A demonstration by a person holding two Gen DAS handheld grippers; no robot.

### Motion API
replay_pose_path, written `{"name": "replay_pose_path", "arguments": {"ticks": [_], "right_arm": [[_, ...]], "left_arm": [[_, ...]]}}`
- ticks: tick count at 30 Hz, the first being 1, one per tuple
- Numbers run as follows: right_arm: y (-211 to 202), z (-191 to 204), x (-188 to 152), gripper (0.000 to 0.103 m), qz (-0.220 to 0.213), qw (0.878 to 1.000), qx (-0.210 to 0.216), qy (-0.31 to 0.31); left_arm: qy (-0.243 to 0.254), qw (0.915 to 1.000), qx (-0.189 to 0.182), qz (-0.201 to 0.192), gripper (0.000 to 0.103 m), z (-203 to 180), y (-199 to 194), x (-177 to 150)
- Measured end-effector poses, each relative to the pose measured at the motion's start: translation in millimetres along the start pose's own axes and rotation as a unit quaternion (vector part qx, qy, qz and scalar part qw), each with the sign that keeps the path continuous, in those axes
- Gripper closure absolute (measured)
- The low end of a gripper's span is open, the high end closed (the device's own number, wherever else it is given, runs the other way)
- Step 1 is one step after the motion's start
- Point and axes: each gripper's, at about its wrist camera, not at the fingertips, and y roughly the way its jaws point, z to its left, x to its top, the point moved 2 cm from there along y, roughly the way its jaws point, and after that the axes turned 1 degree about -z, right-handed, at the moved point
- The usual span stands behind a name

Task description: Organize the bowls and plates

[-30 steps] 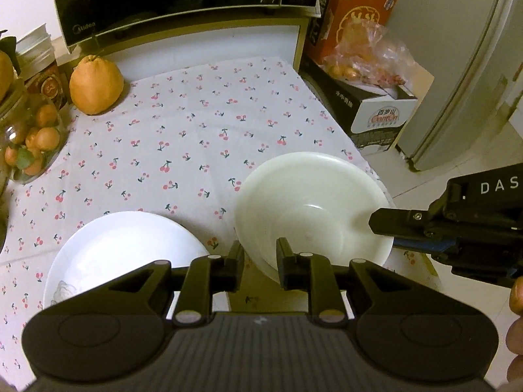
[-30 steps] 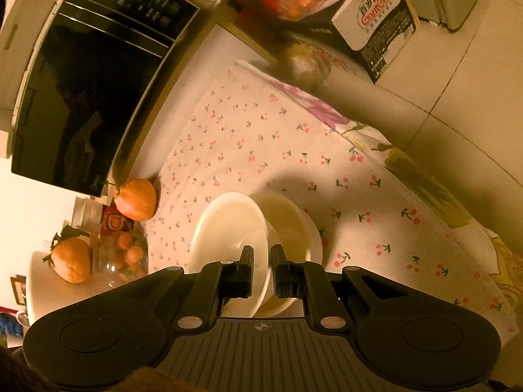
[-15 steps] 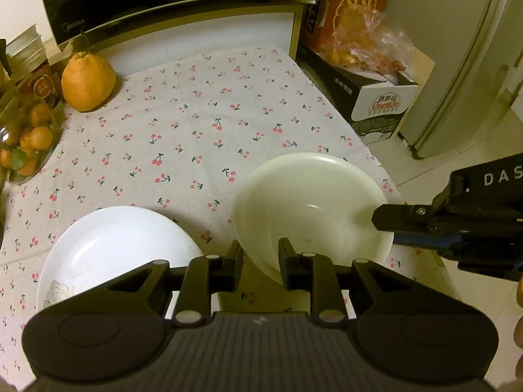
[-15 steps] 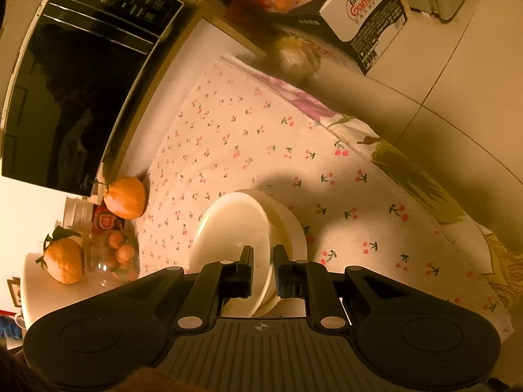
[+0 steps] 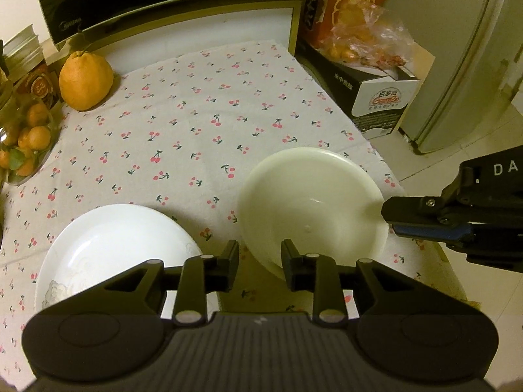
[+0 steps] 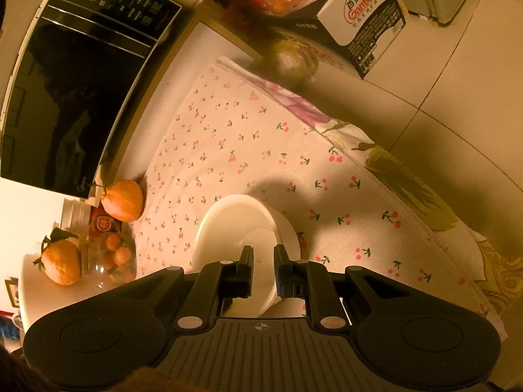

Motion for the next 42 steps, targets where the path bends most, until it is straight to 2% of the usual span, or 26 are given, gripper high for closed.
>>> {"name": "replay_pose_path", "arguments": {"ticks": [3,6,8,14,16,19,22,25,31,35,42], "right_arm": [[0,0,0,0.087,0.001,1.000,-0.001,-0.001],[-1,0,1,0.087,0.002,1.000,-0.001,-0.006],[-2,-1,2,0.087,0.003,1.000,0.003,-0.008],[-5,-2,4,0.064,-0.007,1.000,0.000,-0.030],[-5,-1,4,0.049,-0.010,0.999,0.002,-0.043],[-4,4,3,0.037,-0.018,0.997,0.011,-0.071],[-2,9,1,0.033,-0.027,0.995,0.011,-0.096],[2,11,-3,0.032,-0.049,0.993,0.012,-0.103],[11,16,-5,0.032,-0.054,0.993,0.019,-0.106],[20,19,-5,0.032,-0.049,0.992,0.008,-0.114],[28,21,-5,0.032,-0.043,0.992,0.002,-0.117]], "left_arm": [[0.012,0.9999,-0.003,-0.007,0.068,-2,-1,-1],[0.030,0.9994,-0.006,-0.017,0.051,-5,-4,-2],[0.040,0.9988,-0.017,-0.021,0.035,-6,-5,-2],[0.103,0.9925,-0.040,-0.050,0.011,-12,-15,-9],[0.126,0.9889,-0.046,-0.065,0.007,-13,-17,-12],[0.149,0.9832,-0.065,-0.083,0.004,-10,-19,-15],[0.158,0.9798,-0.077,-0.095,0.002,-8,-19,-19],[0.174,0.9749,-0.090,-0.106,0.000,-8,-17,-23],[0.216,0.9643,-0.097,-0.120,0.000,-13,-11,-29],[0.226,0.9598,-0.120,-0.115,0.000,-13,-10,-30],[0.224,0.9618,-0.126,-0.095,0.000,-11,1,-26]]}}
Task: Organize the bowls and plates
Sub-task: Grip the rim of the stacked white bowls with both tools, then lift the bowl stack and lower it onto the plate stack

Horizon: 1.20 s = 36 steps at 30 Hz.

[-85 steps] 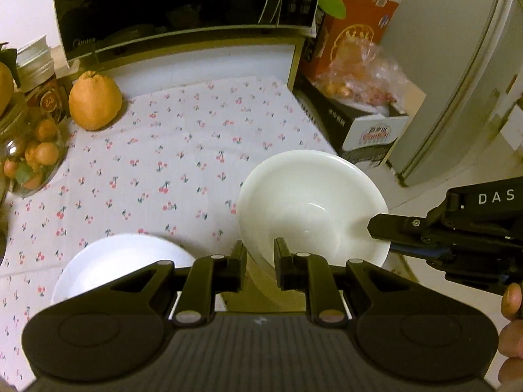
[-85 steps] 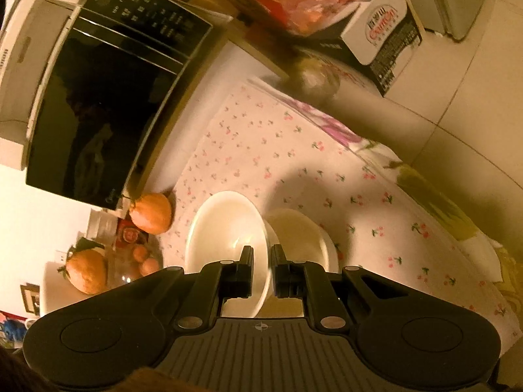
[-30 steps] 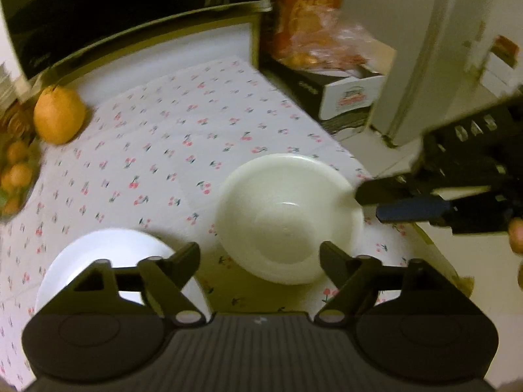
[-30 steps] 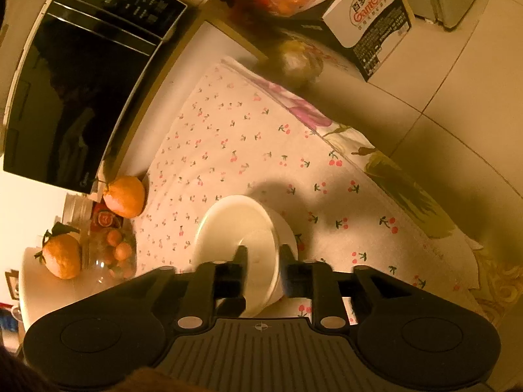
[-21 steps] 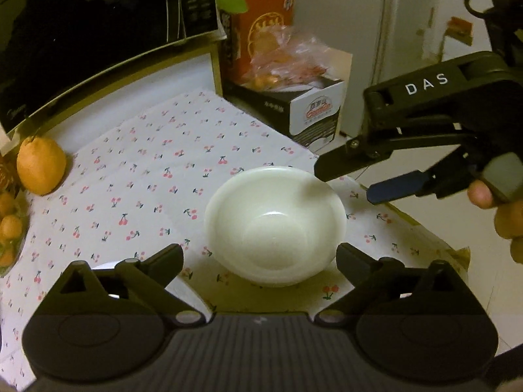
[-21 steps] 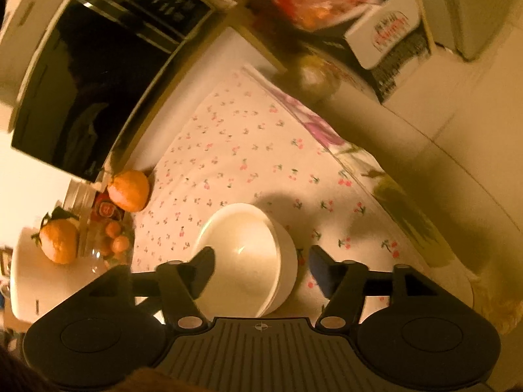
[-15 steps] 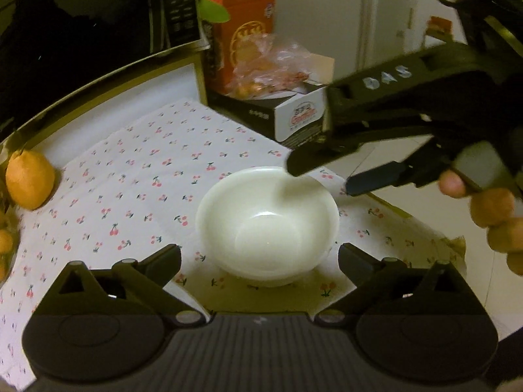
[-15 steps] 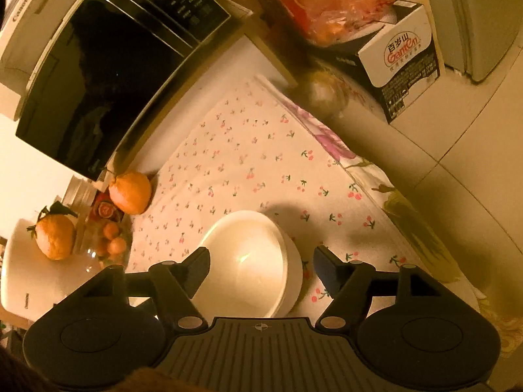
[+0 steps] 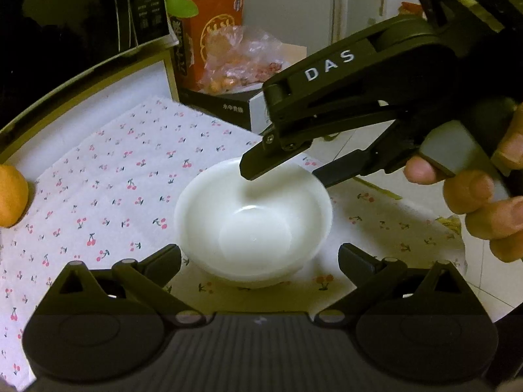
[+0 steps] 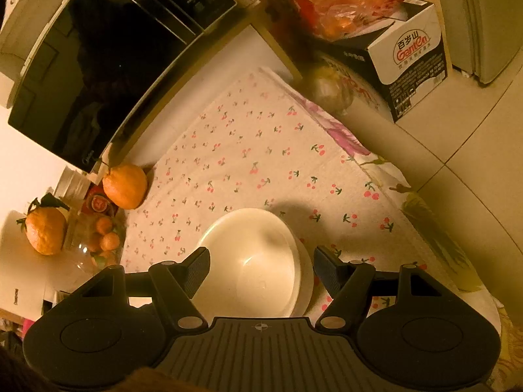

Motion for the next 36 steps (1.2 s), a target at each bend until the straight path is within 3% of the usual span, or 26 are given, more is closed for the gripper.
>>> {"name": "replay_pose_path", "arguments": {"ticks": [11,22,36], "right_arm": [[12,-7,0,0.033,0.015,0.999,-0.023,0.035],[16,-9,-1,0.075,0.018,0.998,-0.053,0.019],[7,1,-1,0.079,0.005,0.998,-0.059,-0.014]], "left_arm": [[0.000,0.9996,-0.011,0.025,0.002,4,14,2],[0.004,0.9994,-0.004,0.035,0.009,3,18,2],[-0.001,0.9994,0.010,0.033,0.013,2,8,7]]}}
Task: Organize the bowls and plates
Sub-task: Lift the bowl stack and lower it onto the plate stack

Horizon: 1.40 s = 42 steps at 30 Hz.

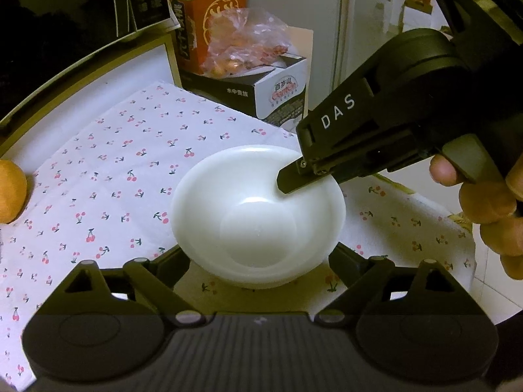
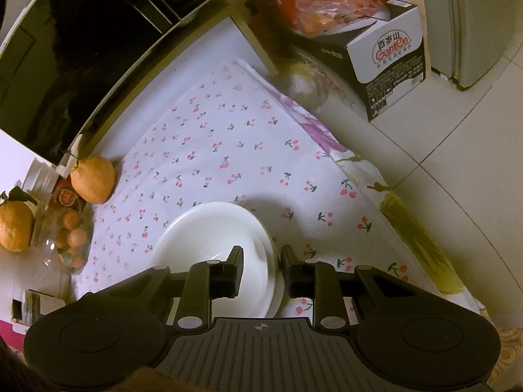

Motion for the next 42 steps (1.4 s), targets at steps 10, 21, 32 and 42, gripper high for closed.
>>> {"name": "replay_pose_path", "arguments": {"ticks": [10,21,32,42], "right_arm": [[-16,15,-1,0.079,-0.004,1.000,0.026,-0.005],[-28,33,-6,0.079,-0.003,0.998,0.060,-0.010],[-35,68,-25,0.079,0.009,0.995,0.094,-0.030],[-19,111,-57,0.079,0.031,0.991,0.091,-0.090]], "left_arm": [[-0.012,0.9997,0.017,-0.011,0.013,4,-19,-1],[-0.020,0.9989,0.033,-0.025,0.013,8,-48,-6],[-0.060,0.9964,0.045,-0.039,0.013,26,-82,-28],[-0.089,0.9929,0.063,-0.048,0.013,46,-107,-59]]}}
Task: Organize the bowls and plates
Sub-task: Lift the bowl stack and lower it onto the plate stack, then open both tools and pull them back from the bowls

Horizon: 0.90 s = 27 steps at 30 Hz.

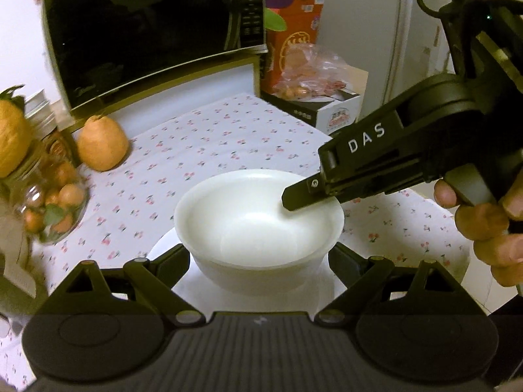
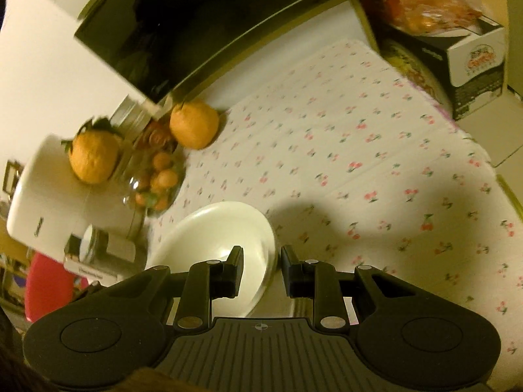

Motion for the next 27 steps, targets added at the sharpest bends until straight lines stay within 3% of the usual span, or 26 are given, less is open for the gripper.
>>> {"name": "replay_pose_path", "arguments": {"ticks": [12,27], "right_arm": [[24,18,-21,0.079,0.017,0.999,-0.020,-0.031],[28,23,-24,0.076,0.018,0.999,-0.006,-0.039]], "left_arm": [[-0.025,0.9997,-0.004,-0.003,0.013,16,2,-25],[-0.024,0.9997,-0.003,-0.001,0.011,22,5,-40]]}}
